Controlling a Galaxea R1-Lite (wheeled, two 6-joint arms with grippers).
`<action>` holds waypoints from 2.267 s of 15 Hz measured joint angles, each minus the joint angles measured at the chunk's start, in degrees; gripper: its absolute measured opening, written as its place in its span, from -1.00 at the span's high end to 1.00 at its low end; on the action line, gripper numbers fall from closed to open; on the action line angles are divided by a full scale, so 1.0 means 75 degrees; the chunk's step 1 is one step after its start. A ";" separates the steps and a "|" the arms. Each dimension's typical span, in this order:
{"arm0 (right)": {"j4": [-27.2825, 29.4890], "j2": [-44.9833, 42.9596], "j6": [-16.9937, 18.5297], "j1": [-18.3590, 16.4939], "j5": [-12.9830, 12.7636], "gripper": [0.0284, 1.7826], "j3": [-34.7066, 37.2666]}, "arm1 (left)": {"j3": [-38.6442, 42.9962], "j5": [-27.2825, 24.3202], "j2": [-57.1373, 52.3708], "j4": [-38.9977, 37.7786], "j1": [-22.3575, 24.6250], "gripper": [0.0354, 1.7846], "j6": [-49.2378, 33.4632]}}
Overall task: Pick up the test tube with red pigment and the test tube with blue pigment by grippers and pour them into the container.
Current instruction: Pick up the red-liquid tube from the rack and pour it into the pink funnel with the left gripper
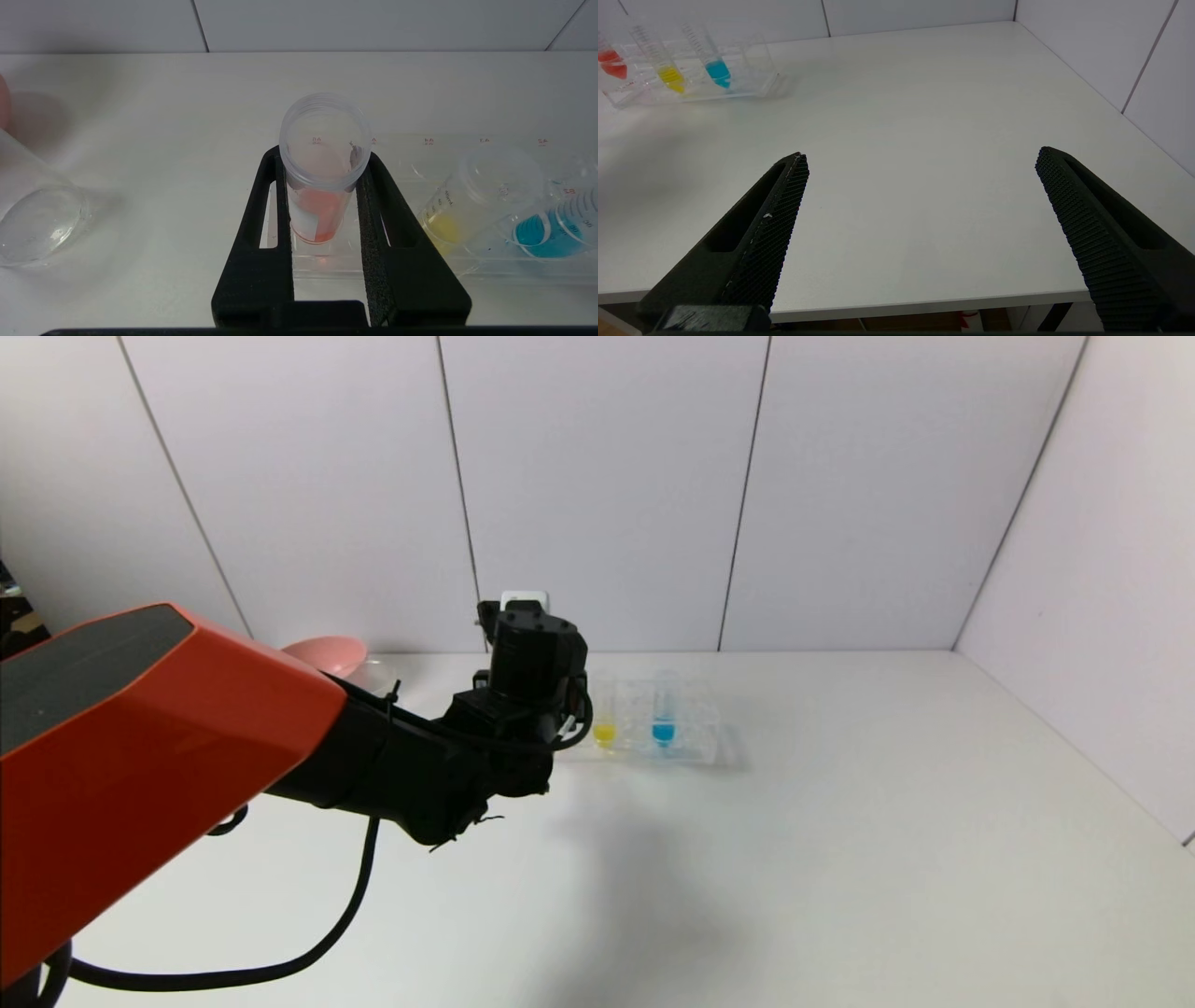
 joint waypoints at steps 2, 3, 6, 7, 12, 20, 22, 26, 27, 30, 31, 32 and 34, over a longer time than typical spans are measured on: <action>0.0000 0.0000 0.0003 0.0000 0.0000 -0.99 0.0000 | -0.0101 -0.0026 -0.0265 0.0008 0.0015 0.55 0.0280; 0.0000 0.0000 0.0000 0.0000 0.0000 -0.99 0.0000 | -0.0156 -0.0029 -0.0372 0.0015 0.0024 0.55 0.0361; 0.0000 0.0000 0.0000 0.0003 0.0003 -0.99 0.0000 | -0.0247 -0.0036 -0.0574 0.0016 0.0011 0.55 0.0423; 0.0000 0.0000 -0.0002 0.0003 0.0003 -0.99 0.0000 | -0.0247 -0.0037 -0.0606 0.0016 0.0011 0.55 0.0423; 0.0000 0.0000 0.0000 -0.0003 0.0000 -0.99 0.0000 | -0.0154 -0.0224 -0.0918 0.0258 0.0054 0.55 0.0408; 0.0000 0.0000 0.0000 0.0000 0.0000 -0.99 0.0000 | 0.1661 -0.3672 -0.3057 0.1331 0.2029 0.55 0.0569; 0.0000 0.0000 0.0003 0.0000 0.0000 -0.99 0.0000 | 0.2040 -0.4829 -0.3566 0.1479 0.2848 0.55 0.0918; 0.0000 0.0000 0.0000 0.0000 0.0000 -0.99 0.0000 | 0.2358 -0.6958 -0.4208 0.1908 0.4652 0.55 0.1593; 0.0000 0.0000 0.0000 -0.0003 0.0000 -0.99 0.0000 | 0.2367 -0.7544 -0.4286 0.2056 0.5140 0.55 0.1796; 0.0000 0.0000 0.0000 0.0003 -0.0003 -0.99 0.0000 | 0.2315 -0.9292 -0.4281 0.2423 0.6515 0.55 0.2697; 0.0000 0.0000 0.0000 0.0003 0.0000 -0.99 0.0000 | 0.2233 -0.9804 -0.4161 0.2558 0.6888 0.55 0.3100; 0.0000 0.0000 0.0000 0.0000 0.0000 -0.99 0.0000 | 0.2094 -1.0146 -0.4016 0.2721 0.7147 0.55 0.3428; 0.0000 0.0000 0.0000 0.0000 0.0003 -0.99 0.0000 | 0.1734 -1.0338 -0.3669 0.3033 0.7414 0.55 0.3682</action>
